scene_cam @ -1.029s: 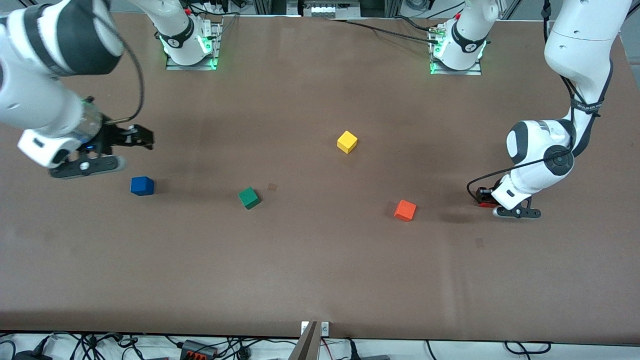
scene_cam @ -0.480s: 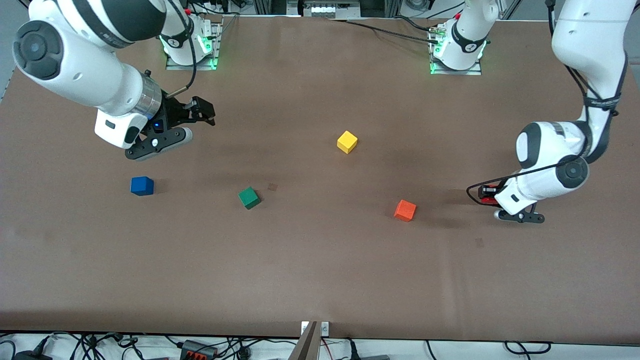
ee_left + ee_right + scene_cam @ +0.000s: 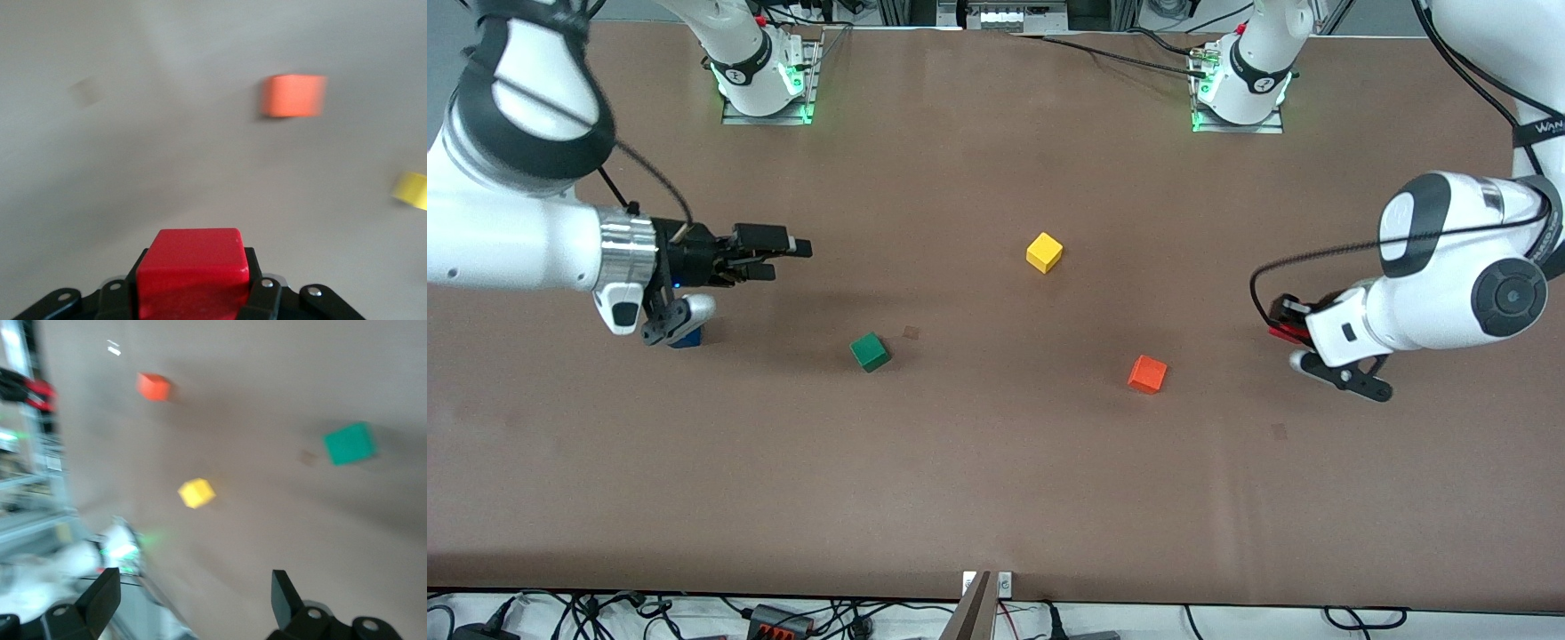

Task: Pass red block to right arm, stack on blue
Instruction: 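Lift the red cube with the left gripper while the right gripper approaches, then close the right gripper on the red cube held by the left gripper, then open the left gripper and pull it back from the red cube, then carry the red cube with the right gripper over the blue cube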

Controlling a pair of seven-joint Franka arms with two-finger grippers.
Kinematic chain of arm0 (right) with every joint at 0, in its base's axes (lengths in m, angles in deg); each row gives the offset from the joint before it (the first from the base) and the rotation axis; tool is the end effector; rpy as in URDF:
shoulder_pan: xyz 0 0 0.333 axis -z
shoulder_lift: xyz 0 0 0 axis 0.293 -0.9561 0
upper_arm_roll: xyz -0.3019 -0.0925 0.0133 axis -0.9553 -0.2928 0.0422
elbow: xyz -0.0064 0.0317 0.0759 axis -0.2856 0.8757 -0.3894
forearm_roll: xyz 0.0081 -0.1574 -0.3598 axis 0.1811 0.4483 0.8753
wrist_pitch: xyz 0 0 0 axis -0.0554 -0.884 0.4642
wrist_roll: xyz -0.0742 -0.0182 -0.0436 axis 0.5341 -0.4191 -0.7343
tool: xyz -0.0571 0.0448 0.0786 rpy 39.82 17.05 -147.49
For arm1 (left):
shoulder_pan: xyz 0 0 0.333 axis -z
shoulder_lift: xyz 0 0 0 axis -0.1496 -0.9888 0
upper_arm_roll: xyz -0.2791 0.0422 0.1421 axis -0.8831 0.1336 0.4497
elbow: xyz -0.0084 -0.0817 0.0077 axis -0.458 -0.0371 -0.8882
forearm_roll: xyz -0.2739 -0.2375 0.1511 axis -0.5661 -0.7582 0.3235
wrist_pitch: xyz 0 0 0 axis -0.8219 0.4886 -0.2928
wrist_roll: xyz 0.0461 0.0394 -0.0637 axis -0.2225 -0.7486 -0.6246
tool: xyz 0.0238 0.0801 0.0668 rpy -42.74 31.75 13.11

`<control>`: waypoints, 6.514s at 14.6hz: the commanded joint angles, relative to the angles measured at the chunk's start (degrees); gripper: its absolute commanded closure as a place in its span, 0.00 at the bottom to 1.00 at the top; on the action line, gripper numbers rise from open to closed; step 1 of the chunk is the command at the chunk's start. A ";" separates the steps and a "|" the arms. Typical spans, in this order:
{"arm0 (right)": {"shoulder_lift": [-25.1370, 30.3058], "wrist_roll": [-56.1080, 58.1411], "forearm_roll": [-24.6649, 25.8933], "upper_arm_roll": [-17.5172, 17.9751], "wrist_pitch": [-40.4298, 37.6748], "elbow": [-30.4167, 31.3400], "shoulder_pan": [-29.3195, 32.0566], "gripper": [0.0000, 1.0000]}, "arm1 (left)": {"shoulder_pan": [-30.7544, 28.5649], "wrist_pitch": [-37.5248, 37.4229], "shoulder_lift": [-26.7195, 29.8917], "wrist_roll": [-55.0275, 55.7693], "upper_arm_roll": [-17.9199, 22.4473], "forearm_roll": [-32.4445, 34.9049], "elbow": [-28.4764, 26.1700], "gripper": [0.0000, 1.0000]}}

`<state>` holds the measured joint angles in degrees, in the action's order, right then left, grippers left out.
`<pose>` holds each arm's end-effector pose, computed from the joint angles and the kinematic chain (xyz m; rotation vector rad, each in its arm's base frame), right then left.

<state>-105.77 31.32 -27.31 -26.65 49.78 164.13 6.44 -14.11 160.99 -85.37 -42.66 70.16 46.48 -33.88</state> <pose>0.6202 0.1561 0.4727 -2.3186 -0.1632 0.2807 0.6375 -0.0839 0.4043 2.8709 -0.5940 -0.2871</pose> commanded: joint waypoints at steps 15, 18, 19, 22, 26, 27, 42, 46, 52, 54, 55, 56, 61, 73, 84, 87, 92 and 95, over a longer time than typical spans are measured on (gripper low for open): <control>-12.39 0.42 -47.21 0.99 4.20 -0.95 -8.21 0.00 | 4.44 5.19 -5.41 -78.77 -5.89 -69.78 -0.32 0.91; -13.72 0.41 -50.49 0.99 4.38 -0.95 -9.09 0.00 | 9.10 10.65 -5.77 -88.84 -5.89 -82.62 -1.64 0.95; -13.98 0.58 -50.57 0.99 4.55 -0.95 -9.18 0.00 | 10.41 12.40 -5.77 -90.51 -5.89 -85.09 -1.64 0.96; -14.69 1.11 -50.75 0.99 5.34 -0.87 -11.28 0.00 | 12.71 16.54 -5.86 -92.90 -5.89 -88.27 -1.64 0.97; -14.69 0.32 -54.34 0.99 9.12 -0.87 -14.27 0.00 | 15.43 21.82 -6.56 -92.99 -5.89 -89.85 -1.37 0.97; -14.69 0.41 -54.44 0.99 9.12 -0.78 -14.36 0.00 | 15.52 22.00 -6.65 -93.08 -5.89 -90.73 -1.37 0.97; -14.78 1.29 -54.44 0.99 8.77 -1.04 -14.63 0.13 | 15.97 22.27 -6.47 -93.08 -5.97 -91.00 -1.37 0.97; -15.04 6.45 -54.53 0.99 8.77 -1.30 -14.28 1.00 | 15.88 22.35 -6.47 -93.08 -7.03 -91.00 -1.55 0.97; -15.65 7.88 -55.94 0.90 8.60 -1.30 -14.45 1.00 | 15.79 22.27 -6.38 -93.08 -7.03 -91.00 -1.64 0.75; -15.83 7.97 -55.85 0.90 8.60 -1.30 -14.45 1.00 | 15.62 22.18 -6.21 -95.78 -7.03 -91.00 -1.64 0.00; -15.92 7.97 -55.85 0.90 8.60 -1.30 -14.54 1.00 | 15.09 21.83 -6.21 -97.11 -7.03 -91.00 -1.64 0.00; -15.92 7.97 -55.85 0.90 8.60 -1.30 -14.54 1.00 | 14.74 21.39 -6.21 -97.38 -7.03 -90.91 -1.72 0.00; -15.92 10.08 -55.06 0.38 8.77 -1.66 -14.28 1.00 | 9.65 12.53 -6.12 -96.68 -6.50 -89.25 -1.55 0.00; -15.39 10.43 -7.38 -0.86 8.51 -0.95 -5.41 1.00 | -2.75 -15.32 -6.56 -49.98 -6.15 -32.88 10.40 0.00; -7.57 11.48 35.62 -8.58 10.44 7.30 -1.71 1.00 | -2.32 -25.37 -2.96 -14.69 -4.58 3.72 18.31 0.00; -7.48 10.96 40.38 -12.35 11.84 8.62 -1.88 1.00 | 2.93 -26.33 4.05 -9.61 1.28 8.85 15.16 0.00; -7.04 10.34 43.20 -15.89 18.86 13.19 -2.24 1.00 | 11.92 -16.88 16.88 6.38 12.30 8.49 2.35 0.00; -5.38 9.12 44.95 -15.89 25.63 17.84 -2.32 1.00 | 11.31 -5.27 23.48 16.41 12.40 8.40 -6.89 0.00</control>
<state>-114.74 41.69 15.50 -42.29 71.02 176.70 4.91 -3.24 148.20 -68.61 -32.23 81.51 53.85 -31.00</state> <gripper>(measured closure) 0.436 0.000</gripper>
